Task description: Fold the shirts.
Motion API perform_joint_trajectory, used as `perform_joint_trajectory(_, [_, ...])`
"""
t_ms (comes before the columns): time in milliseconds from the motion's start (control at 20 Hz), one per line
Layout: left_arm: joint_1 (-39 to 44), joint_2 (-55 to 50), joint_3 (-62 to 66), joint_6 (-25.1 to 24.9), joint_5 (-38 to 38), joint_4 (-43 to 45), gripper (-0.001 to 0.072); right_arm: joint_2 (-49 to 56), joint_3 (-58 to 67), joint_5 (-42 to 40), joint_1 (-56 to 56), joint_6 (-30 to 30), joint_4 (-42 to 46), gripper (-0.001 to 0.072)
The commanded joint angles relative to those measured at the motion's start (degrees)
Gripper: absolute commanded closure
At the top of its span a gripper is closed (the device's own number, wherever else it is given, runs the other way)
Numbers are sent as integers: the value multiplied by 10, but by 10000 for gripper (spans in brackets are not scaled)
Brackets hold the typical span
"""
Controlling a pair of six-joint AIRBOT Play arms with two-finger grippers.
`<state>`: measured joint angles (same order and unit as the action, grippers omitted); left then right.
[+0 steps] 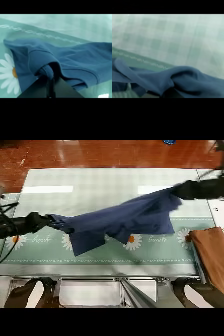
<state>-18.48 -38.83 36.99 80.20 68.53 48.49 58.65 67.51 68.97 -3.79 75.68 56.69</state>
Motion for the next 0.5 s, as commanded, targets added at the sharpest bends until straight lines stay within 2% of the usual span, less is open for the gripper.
perform_joint_trajectory(0, [5,-84,-65,-1,-155,-22,691,166,26,-117,0,-33,-65,689])
perform_joint_trajectory(200, [40,-164,-40,-42,-253,-100,691,322,136,-112,0,-44,-142,689])
perform_joint_trajectory(300, [65,-198,-20,-47,-291,-112,691,376,183,-102,0,-34,-178,688])
perform_joint_trajectory(350, [73,-214,-3,-47,-294,-112,688,391,197,-107,-1,-17,-186,600])
perform_joint_trajectory(400, [79,-226,13,-47,-292,-112,615,401,209,-113,-5,5,-184,360])
perform_joint_trajectory(450, [81,-234,31,-47,-280,-111,317,402,214,-116,-11,8,-181,296])
